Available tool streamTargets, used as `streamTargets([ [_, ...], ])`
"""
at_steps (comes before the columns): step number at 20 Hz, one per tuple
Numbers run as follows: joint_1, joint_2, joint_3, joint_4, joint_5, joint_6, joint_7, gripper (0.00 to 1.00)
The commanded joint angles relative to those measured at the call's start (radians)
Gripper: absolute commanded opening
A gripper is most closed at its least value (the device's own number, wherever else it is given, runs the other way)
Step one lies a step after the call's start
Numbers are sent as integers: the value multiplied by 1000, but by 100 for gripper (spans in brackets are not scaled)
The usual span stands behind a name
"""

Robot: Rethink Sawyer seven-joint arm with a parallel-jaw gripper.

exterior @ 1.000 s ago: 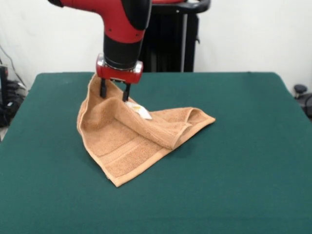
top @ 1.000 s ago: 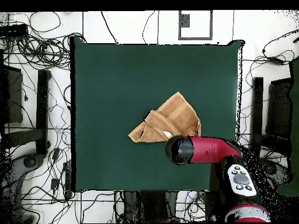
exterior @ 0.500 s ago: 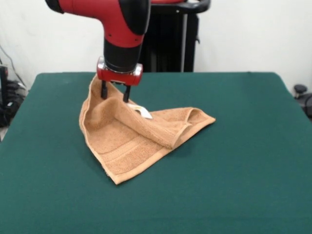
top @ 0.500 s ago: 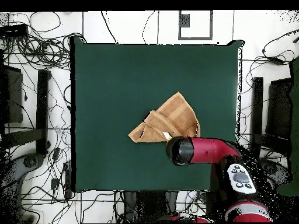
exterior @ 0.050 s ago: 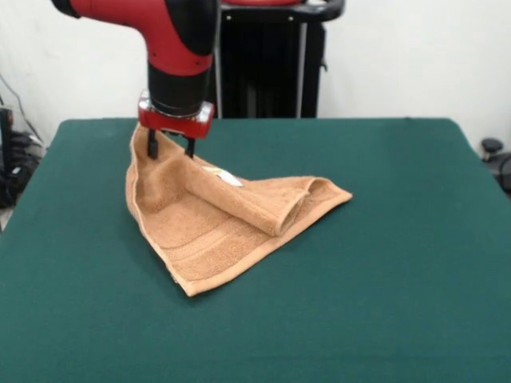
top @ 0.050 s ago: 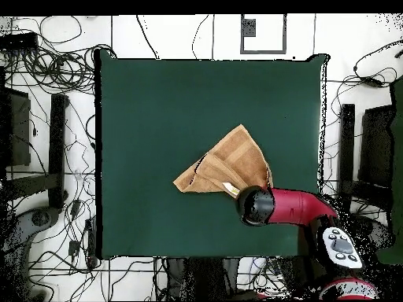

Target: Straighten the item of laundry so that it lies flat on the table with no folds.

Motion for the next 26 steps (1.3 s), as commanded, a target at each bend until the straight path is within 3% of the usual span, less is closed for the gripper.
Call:
streamTargets([
  [1, -22, -1, 98, -17, 31, 34, 17, 100],
  [10, -85, 21, 128, -42, 10, 37, -36, 100],
  [26, -94, 22, 141, -66, -6, 63, -47, 100],
])
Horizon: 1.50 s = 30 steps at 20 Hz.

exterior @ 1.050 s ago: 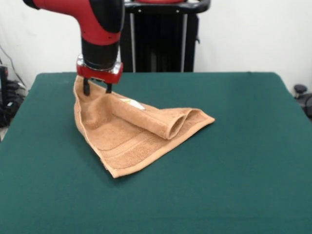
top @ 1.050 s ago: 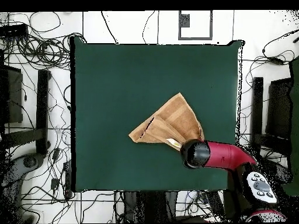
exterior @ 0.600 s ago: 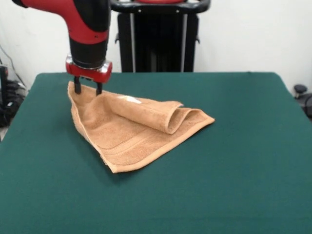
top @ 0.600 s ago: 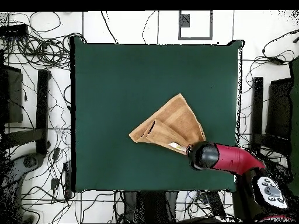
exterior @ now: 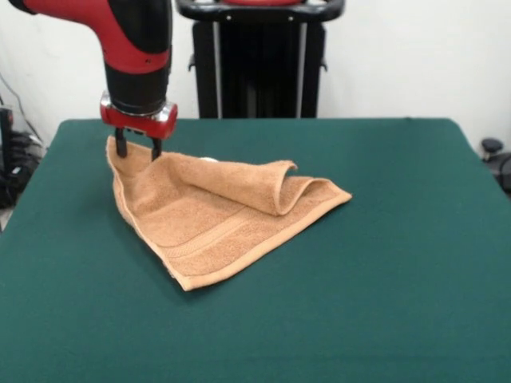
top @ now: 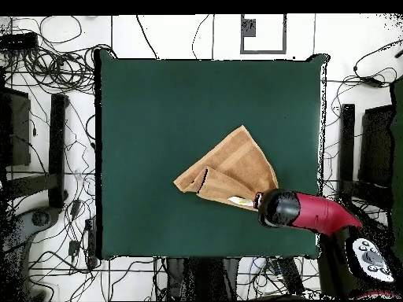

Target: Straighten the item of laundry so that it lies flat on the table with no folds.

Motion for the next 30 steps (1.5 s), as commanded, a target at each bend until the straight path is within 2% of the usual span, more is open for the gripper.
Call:
streamTargets([
  [1, 23, 22, 115, -53, -7, 62, -47, 100],
  [7, 14, 23, 115, -56, -11, 64, -57, 100],
  [18, -24, 43, 161, -124, -25, 137, -157, 100],
  [30, -36, 45, 183, -137, -42, 164, -166, 100],
])
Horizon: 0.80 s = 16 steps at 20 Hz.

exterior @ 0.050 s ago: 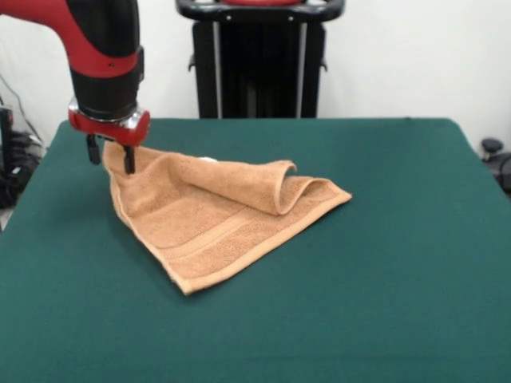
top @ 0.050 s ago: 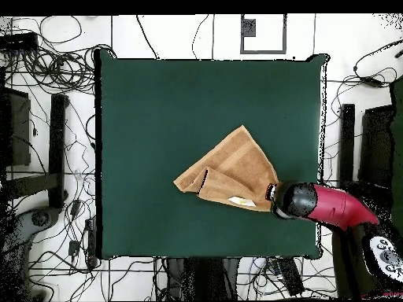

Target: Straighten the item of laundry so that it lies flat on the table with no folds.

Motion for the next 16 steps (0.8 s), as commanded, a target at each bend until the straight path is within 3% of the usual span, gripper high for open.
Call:
streamTargets([
  [1, 25, 38, 143, -48, -41, 99, -163, 100],
  [16, 59, -11, 135, -3, -10, 55, -77, 100],
])
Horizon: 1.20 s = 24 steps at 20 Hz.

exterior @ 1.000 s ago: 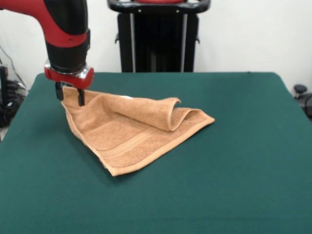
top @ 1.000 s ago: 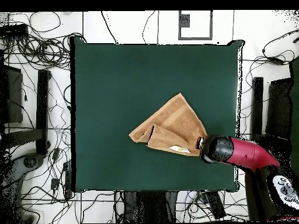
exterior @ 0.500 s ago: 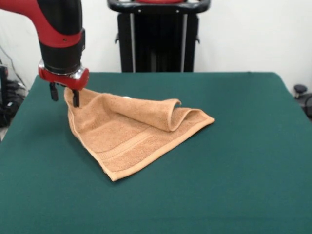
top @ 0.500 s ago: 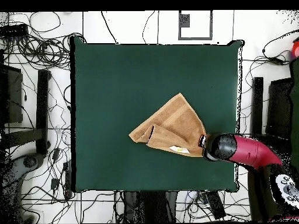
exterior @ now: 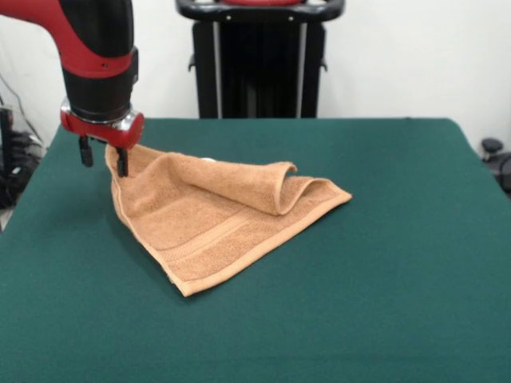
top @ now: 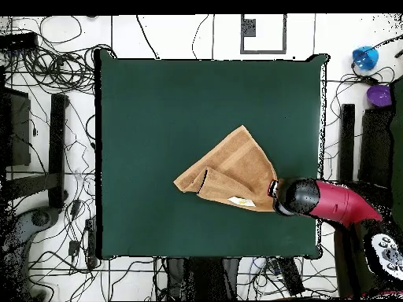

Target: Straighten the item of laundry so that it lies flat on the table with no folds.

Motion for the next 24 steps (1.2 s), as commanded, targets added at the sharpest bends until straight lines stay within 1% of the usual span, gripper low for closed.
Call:
streamTargets([
  [1, 65, -22, 134, 27, -2, 44, -59, 100],
  [7, 109, -84, 125, 68, 49, 34, 32, 100],
  [14, 149, -106, 104, 78, 94, 38, 93, 100],
  [20, 188, -107, 85, 75, 131, 45, 120, 100],
  [24, 226, -84, 59, 55, 142, 30, 149, 100],
])
